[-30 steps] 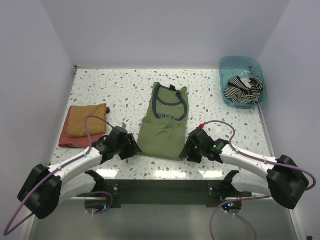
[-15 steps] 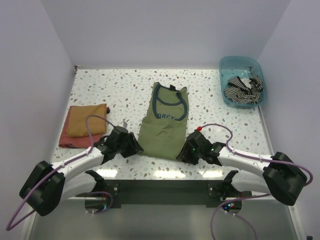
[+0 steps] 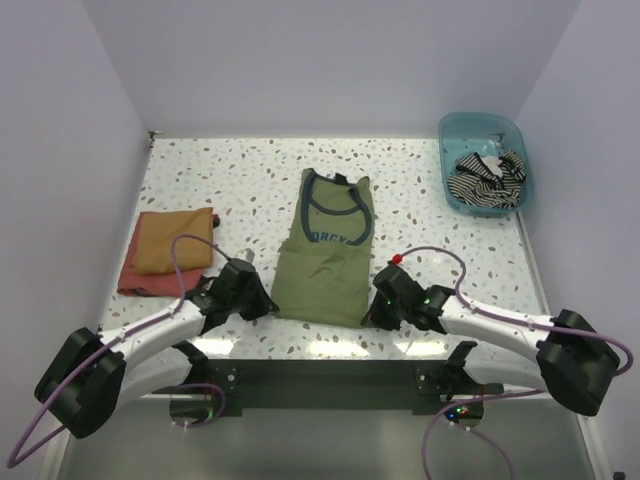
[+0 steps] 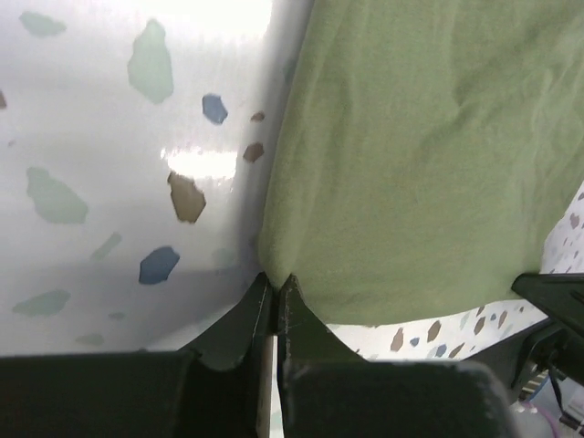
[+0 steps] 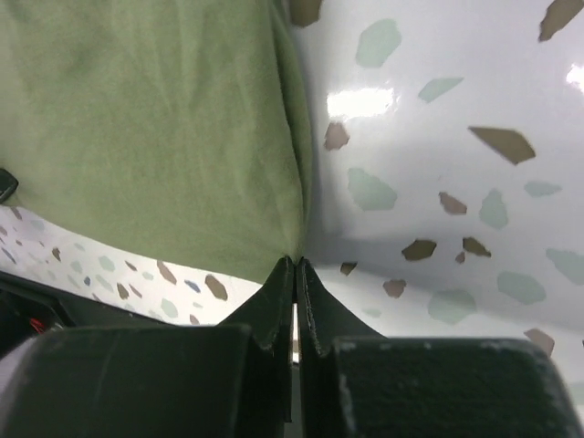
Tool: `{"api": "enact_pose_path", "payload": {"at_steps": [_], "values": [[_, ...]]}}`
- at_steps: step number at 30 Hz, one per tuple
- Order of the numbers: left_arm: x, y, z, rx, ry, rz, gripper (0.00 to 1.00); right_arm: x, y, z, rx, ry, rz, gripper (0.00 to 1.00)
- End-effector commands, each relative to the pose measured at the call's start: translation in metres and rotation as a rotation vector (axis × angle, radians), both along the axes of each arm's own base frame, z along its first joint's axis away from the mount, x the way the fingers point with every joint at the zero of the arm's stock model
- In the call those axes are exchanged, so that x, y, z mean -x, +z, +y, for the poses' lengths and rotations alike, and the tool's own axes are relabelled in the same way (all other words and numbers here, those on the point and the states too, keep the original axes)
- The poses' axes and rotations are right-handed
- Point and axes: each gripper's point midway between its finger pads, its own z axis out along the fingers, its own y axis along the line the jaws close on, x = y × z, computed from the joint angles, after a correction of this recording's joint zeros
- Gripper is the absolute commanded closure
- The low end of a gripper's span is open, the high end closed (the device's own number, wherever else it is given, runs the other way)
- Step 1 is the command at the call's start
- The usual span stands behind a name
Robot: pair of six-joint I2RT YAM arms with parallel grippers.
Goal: Fold and stack the tank tops
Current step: Fold the tank top
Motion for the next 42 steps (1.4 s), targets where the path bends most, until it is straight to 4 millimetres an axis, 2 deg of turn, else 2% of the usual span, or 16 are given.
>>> {"api": "enact_pose_path", "payload": {"at_steps": [1,9,12,19,24,25,27,32,33,35,36,37,39,40,41,42], "values": [[0.026,-0.010,0.019,-0.085,-0.028,0.048,1.00,0.009,0.012,-0.010,0.073,0.057,-0.040,1.00],[0.066,0.009,0.024,-0.085,-0.036,0.095,1.00,0.050,0.047,0.017,0.050,0.184,-0.147,1.00],[0.068,0.042,0.022,-0.057,-0.017,0.026,1.00,0.067,0.067,0.024,0.088,0.252,-0.199,1.00],[0.035,0.106,0.007,-0.040,0.013,-0.102,1.00,0.036,0.131,0.029,0.106,0.196,-0.351,1.00],[-0.010,0.153,-0.023,-0.013,-0.001,-0.253,1.00,-0.006,0.146,0.021,0.143,0.148,-0.375,1.00],[-0.020,0.153,-0.028,-0.032,0.000,-0.253,1.00,-0.012,0.152,0.020,0.132,0.144,-0.374,1.00],[-0.043,0.182,-0.040,0.002,-0.005,-0.327,1.00,-0.036,0.157,0.010,0.150,0.107,-0.390,1.00],[-0.116,0.209,-0.057,0.059,0.009,-0.410,1.00,-0.081,0.168,-0.004,0.177,0.095,-0.392,1.00],[-0.131,0.214,-0.061,0.067,0.020,-0.434,1.00,-0.103,0.168,-0.014,0.178,0.045,-0.394,1.00],[-0.167,0.216,-0.077,0.054,0.005,-0.467,1.00,-0.126,0.172,-0.020,0.159,0.038,-0.394,1.00],[-0.190,0.192,-0.084,0.022,0.007,-0.431,1.00,-0.153,0.166,-0.034,0.163,-0.023,-0.384,1.00],[-0.212,0.212,-0.094,0.048,0.006,-0.473,1.00,-0.169,0.169,-0.037,0.151,-0.038,-0.385,1.00],[-0.245,0.209,-0.110,0.059,-0.016,-0.502,1.00,-0.203,0.164,-0.051,0.151,-0.066,-0.383,1.00],[-0.268,0.174,-0.114,0.032,-0.014,-0.460,1.00,-0.223,0.153,-0.052,0.161,-0.071,-0.357,1.00],[-0.289,0.187,-0.124,0.060,-0.030,-0.507,0.96,-0.237,0.146,-0.054,0.167,-0.079,-0.351,0.99],[-0.308,0.155,-0.129,0.062,-0.037,-0.474,0.87,-0.256,0.142,-0.061,0.172,-0.082,-0.364,0.88]]}}
